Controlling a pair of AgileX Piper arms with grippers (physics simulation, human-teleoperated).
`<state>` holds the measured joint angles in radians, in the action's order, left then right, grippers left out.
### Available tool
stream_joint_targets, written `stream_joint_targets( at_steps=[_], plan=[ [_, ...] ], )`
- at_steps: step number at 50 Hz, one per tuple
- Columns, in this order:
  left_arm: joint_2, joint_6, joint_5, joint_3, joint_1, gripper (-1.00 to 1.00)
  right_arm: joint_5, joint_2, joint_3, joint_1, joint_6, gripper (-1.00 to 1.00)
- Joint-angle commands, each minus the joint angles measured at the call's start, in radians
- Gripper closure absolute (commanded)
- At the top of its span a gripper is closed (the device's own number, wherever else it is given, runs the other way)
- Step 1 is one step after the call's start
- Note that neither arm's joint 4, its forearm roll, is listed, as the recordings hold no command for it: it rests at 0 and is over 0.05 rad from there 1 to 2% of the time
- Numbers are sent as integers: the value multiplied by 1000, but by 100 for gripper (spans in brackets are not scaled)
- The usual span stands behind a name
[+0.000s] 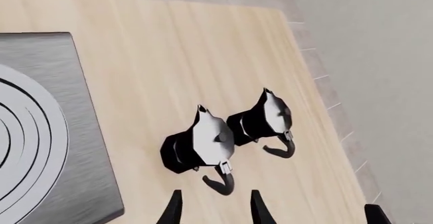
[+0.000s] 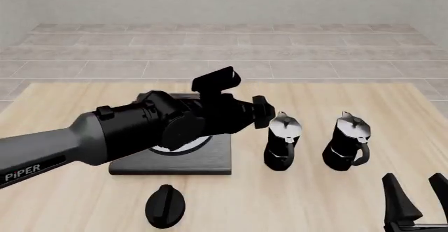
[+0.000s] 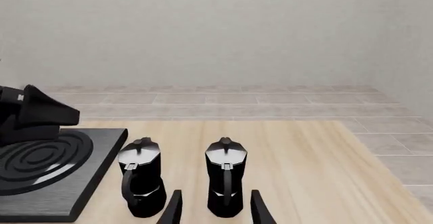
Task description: Put both moka pots on the stove.
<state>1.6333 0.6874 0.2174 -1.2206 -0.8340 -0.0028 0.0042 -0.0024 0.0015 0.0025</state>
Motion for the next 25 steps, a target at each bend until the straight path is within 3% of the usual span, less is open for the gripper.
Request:
stream_joint_targets(
  at_steps=[1, 25],
  plan=[
    [65, 9, -37, -8, -13, -100, -4, 6, 0, -1, -1, -100],
    [148, 20, -77, -24, -33, -100, -4, 6, 0, -1, -1, -100]
  ],
)
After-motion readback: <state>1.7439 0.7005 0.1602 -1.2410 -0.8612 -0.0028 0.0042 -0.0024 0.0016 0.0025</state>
